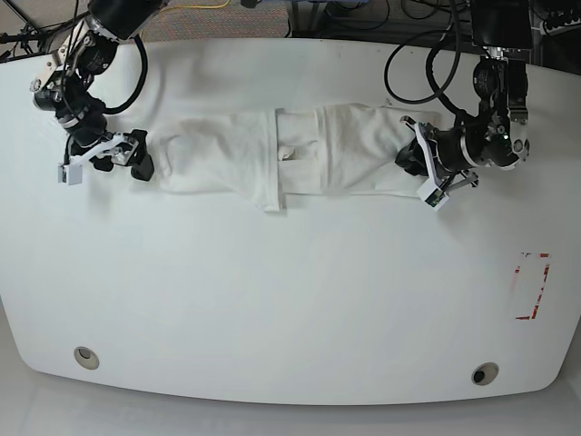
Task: Fold the T-shirt properly
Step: 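Open the right gripper and move it away from the folded shirt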
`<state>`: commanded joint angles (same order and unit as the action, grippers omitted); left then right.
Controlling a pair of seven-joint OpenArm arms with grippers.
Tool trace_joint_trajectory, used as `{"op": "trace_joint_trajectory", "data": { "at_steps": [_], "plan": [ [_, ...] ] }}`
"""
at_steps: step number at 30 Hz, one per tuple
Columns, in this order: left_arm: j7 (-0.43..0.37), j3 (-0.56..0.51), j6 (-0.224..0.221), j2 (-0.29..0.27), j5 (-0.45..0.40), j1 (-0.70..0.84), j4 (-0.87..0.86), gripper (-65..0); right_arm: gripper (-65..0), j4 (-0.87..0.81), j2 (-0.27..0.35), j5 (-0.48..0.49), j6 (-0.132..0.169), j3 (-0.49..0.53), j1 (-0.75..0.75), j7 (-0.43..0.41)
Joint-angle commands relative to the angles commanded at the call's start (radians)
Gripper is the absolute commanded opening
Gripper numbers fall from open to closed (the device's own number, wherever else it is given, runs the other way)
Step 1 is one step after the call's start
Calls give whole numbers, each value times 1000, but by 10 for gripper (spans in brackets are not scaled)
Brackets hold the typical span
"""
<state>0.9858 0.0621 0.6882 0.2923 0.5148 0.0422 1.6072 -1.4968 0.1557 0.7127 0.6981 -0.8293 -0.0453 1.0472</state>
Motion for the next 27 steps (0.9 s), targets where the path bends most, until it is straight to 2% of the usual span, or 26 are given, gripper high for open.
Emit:
{"op": "trace_joint_trajectory", "data": {
  "at_steps": [7, 13, 17, 19, 22, 23, 24, 26, 27],
  "plan": [
    [0, 2, 0, 0, 0, 2, 5, -553, 0, 52, 3, -8, 0, 15, -3, -29],
    [0, 2, 0, 0, 0, 2, 6, -553, 0, 51, -3, -9, 0, 98, -32, -40],
    [0, 2, 0, 0, 0, 2, 6, -553, -3, 49, -29, -8, 0, 140, -40, -75],
    [0, 2, 0, 0, 0, 2, 6, -553, -52, 51, -31, -8, 0, 144, -41, -83],
    [0, 2, -5, 0, -2, 2, 6, -553, -228, 57, -34, -9, 0, 146, -41, -91],
    [0, 0, -6, 0, -2, 2, 6, -553, -330, 57, -34, -9, 0, 147, -41, -91],
    [0, 0, -6, 0, -3, 2, 5, -553, -376, 57, -34, -9, 0, 147, -41, -91],
    [0, -2, -6, 0, -3, 0, 3, -551, -528, 51, -31, -9, 0, 147, -40, -91],
    [0, -3, -6, 0, -3, 0, 2, -551, -571, 49, -29, -9, 0, 147, -40, -91]
  ]
}}
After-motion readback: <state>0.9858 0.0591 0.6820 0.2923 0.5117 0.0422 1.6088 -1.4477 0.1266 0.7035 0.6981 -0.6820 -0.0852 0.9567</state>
